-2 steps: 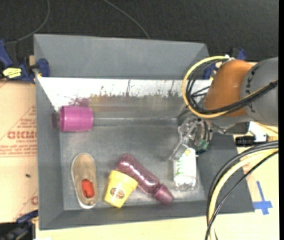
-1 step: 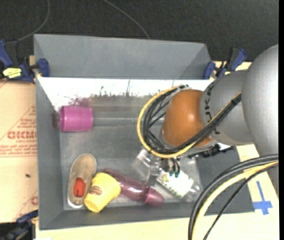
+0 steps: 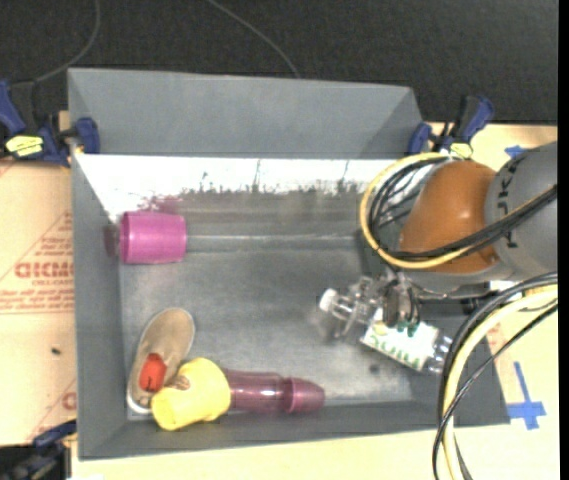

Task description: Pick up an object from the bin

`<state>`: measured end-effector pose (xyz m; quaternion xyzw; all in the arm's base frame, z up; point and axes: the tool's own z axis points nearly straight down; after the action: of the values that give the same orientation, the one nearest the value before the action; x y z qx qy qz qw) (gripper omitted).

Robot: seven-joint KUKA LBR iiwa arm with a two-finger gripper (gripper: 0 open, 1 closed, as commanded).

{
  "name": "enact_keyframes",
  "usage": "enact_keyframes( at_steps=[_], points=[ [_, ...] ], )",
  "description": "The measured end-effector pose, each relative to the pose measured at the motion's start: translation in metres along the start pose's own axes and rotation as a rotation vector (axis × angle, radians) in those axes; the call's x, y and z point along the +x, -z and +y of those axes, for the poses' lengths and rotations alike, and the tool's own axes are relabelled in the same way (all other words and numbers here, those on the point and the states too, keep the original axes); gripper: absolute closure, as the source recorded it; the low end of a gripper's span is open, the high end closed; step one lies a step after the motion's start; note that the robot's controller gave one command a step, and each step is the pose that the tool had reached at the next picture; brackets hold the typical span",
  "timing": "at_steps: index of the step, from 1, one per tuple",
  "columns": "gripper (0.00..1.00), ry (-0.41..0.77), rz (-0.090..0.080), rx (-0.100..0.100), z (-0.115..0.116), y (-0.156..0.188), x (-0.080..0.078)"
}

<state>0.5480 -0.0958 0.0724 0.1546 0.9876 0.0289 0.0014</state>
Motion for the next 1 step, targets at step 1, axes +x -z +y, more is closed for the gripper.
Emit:
enact_keyframes(
  at_steps=[1],
  points=[
    [1.0,0.002,0.001,0.001,0.0003,-0.0002,0.0004]
  ],
)
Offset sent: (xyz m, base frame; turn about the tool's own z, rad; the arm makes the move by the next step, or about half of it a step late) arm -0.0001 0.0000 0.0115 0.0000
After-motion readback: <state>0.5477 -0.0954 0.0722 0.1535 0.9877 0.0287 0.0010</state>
